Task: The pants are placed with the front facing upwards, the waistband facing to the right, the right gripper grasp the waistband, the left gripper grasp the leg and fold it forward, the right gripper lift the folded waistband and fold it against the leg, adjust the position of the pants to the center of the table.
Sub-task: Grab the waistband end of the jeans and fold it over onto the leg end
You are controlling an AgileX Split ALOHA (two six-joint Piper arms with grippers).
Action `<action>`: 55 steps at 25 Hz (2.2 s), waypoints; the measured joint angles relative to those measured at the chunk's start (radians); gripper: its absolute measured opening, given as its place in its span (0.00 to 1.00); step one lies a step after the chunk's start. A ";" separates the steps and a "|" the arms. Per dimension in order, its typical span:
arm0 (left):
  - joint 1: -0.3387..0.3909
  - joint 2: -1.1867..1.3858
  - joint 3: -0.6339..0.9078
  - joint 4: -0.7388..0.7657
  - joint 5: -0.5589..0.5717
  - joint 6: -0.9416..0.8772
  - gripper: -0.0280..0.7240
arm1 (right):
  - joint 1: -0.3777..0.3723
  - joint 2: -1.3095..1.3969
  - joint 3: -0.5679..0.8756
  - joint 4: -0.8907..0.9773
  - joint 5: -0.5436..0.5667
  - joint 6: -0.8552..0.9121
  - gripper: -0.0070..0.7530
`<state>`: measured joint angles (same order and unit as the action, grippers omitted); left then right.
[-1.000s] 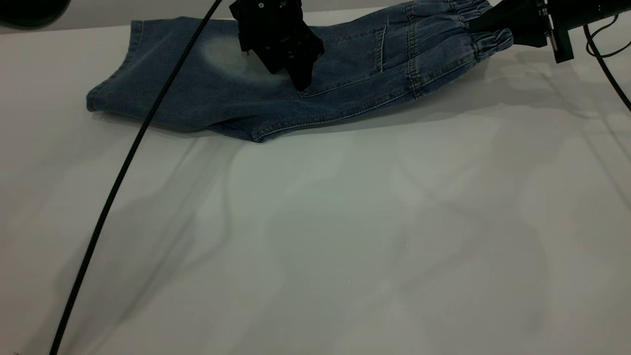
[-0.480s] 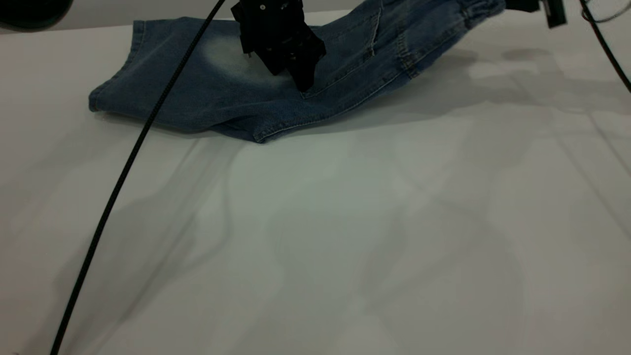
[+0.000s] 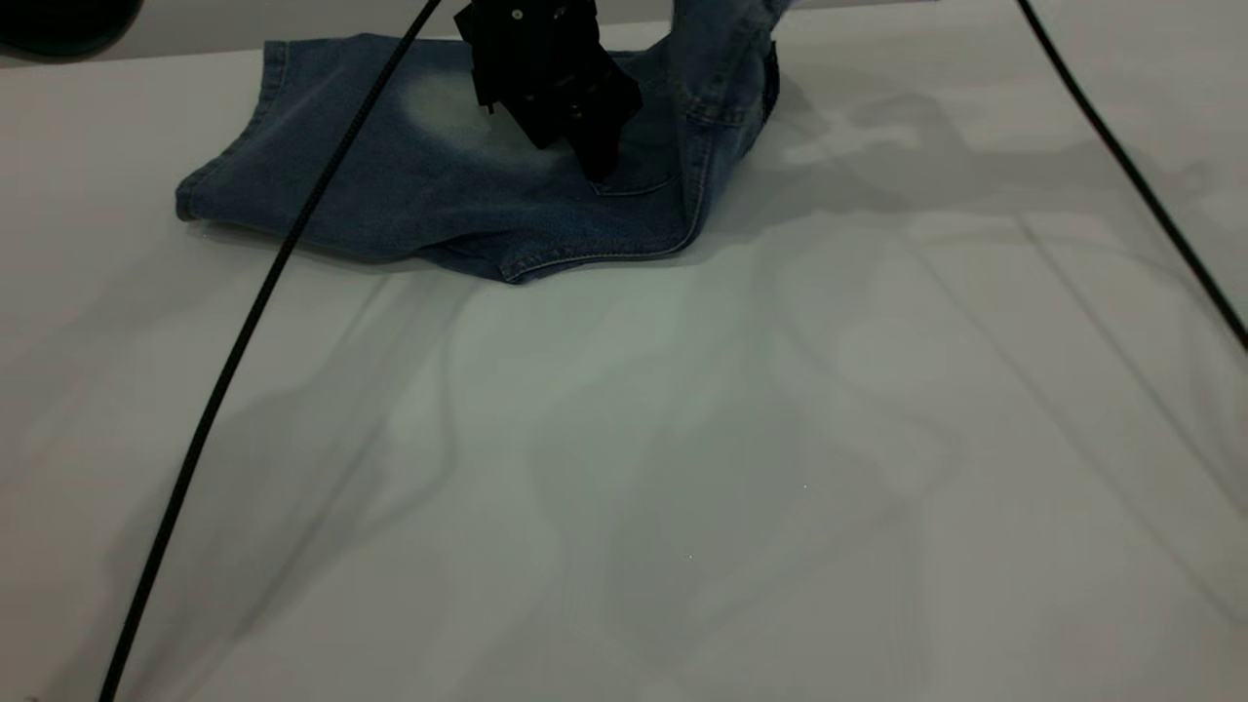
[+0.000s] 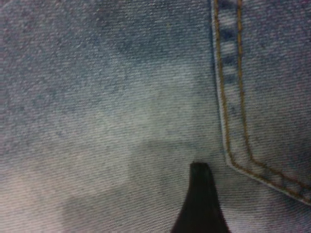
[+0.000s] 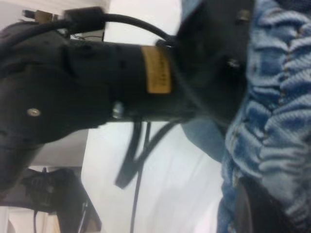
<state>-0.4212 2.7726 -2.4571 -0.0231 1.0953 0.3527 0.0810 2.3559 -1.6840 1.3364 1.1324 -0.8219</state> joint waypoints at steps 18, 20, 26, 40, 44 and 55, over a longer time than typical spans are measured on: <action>0.024 -0.006 -0.192 0.101 0.129 -0.025 0.69 | -0.001 0.000 -0.002 -0.029 -0.032 0.012 0.07; 0.036 -0.009 -0.189 0.113 0.129 -0.065 0.69 | -0.001 0.000 -0.002 -0.030 -0.037 0.012 0.07; 0.062 -0.028 -0.188 0.100 0.126 -0.148 0.69 | -0.001 0.000 -0.001 -0.034 -0.039 0.015 0.08; 0.071 -0.046 -0.188 0.098 0.126 -0.260 0.69 | -0.002 0.000 -0.001 -0.067 -0.040 0.036 0.08; 0.069 -0.080 -0.184 0.092 0.126 -0.260 0.69 | -0.002 0.000 -0.001 -0.064 -0.040 0.038 0.08; 0.075 -0.298 0.147 0.119 0.123 -0.230 0.69 | -0.002 0.000 -0.001 -0.062 -0.036 0.038 0.09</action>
<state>-0.3466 2.4744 -2.3101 0.0962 1.2187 0.1223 0.0791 2.3559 -1.6847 1.2746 1.0963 -0.7838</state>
